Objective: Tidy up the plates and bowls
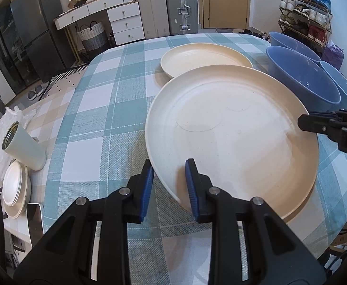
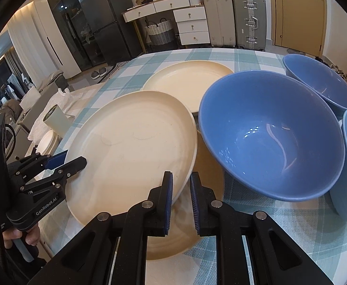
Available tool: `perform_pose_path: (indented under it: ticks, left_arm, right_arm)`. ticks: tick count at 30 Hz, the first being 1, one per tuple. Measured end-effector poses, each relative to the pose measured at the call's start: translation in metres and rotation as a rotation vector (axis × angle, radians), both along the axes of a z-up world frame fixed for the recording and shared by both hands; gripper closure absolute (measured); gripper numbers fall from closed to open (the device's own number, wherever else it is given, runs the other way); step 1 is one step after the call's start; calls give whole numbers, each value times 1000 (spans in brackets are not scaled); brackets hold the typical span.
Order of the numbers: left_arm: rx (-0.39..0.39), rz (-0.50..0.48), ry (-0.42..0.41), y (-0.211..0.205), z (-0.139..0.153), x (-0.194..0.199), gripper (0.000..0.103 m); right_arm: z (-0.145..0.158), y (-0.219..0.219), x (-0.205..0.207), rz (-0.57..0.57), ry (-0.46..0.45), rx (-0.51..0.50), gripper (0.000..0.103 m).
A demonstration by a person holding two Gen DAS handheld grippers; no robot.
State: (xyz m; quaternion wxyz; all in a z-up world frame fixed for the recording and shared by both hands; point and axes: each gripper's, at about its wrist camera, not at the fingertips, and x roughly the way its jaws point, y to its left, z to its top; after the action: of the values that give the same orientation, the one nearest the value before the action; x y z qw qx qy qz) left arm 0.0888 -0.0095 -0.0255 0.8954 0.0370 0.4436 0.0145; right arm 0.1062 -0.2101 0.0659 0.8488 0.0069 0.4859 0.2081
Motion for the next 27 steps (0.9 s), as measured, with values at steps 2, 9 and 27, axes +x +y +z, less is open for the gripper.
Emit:
perform_pose_path:
  ticks: [2, 9, 27]
  left_arm:
    - [3, -6, 4, -2, -2, 1, 79]
    - [15, -18, 18, -7, -9, 0, 78]
    - [76, -57, 32, -26, -15, -5, 78]
  right_arm:
    - [-1, -1, 0, -5, 4, 1, 88]
    - [-6, -5, -5, -12, 14, -4, 88]
    - [-13, -8, -11, -24, 24, -27, 88]
